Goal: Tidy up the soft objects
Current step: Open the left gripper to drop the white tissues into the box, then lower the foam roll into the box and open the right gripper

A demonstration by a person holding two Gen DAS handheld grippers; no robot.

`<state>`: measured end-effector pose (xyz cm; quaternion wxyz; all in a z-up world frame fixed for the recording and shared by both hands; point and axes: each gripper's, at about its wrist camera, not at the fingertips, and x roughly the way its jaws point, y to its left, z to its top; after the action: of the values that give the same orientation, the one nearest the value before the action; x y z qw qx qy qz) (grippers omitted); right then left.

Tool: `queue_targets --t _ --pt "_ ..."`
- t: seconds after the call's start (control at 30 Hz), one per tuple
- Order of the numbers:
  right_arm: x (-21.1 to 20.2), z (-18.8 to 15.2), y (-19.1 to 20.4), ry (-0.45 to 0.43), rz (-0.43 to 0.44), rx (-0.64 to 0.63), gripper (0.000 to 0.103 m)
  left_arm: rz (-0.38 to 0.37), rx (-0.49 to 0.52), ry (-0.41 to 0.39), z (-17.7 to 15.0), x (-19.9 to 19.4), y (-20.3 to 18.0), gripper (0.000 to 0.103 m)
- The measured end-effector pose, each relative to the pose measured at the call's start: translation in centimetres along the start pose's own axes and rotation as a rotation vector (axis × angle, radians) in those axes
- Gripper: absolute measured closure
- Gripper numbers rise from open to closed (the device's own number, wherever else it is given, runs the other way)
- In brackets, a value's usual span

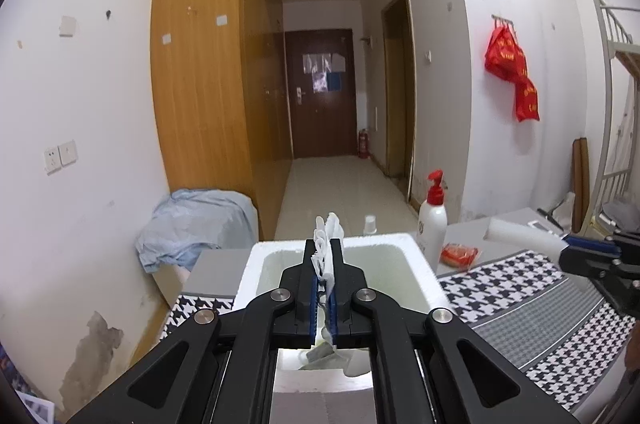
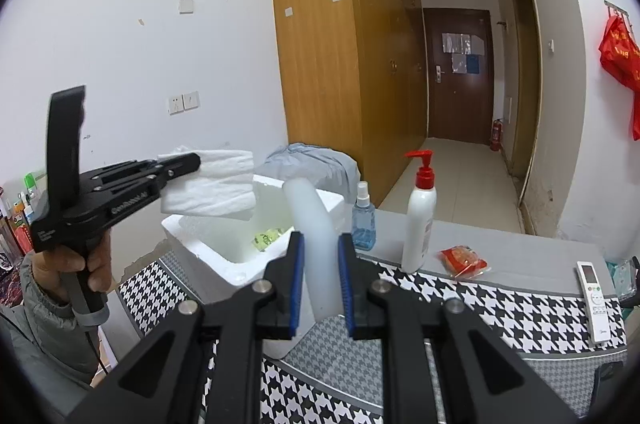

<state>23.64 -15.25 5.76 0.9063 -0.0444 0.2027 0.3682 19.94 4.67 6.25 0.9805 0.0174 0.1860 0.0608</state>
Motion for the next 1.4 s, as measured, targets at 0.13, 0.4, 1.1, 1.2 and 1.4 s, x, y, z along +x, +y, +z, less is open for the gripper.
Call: queue_targets --t 0.13,0.4,1.1,1.2,1.4 --pt "0.6 0.0 0.4 0.011 -0.002 -0.002 0.083 -0.015 -0.008 0.033 -0.6 1.0 0.5 0.049" --pt "1.6 0.4 0.7 0.025 0.001 0.003 0.083 0.018 -0.009 -0.026 -0.8 -0.5 1.0 0.001" --pt "4.0 1.7 3.6 0.043 0.051 -0.039 0.083 0.094 -0.061 -0.031 -2.0 -2.9 4.5 0.001" --pt "4.7 2.0 4.1 0.052 0.06 -0.048 0.083 0.107 -0.074 -0.034 -2.2 -3.2 5.1 0.001" --pt "6.0 2.6 5.3 0.069 0.075 -0.058 0.083 0.135 -0.085 -0.035 -2.8 -3.8 6.2 0.001"
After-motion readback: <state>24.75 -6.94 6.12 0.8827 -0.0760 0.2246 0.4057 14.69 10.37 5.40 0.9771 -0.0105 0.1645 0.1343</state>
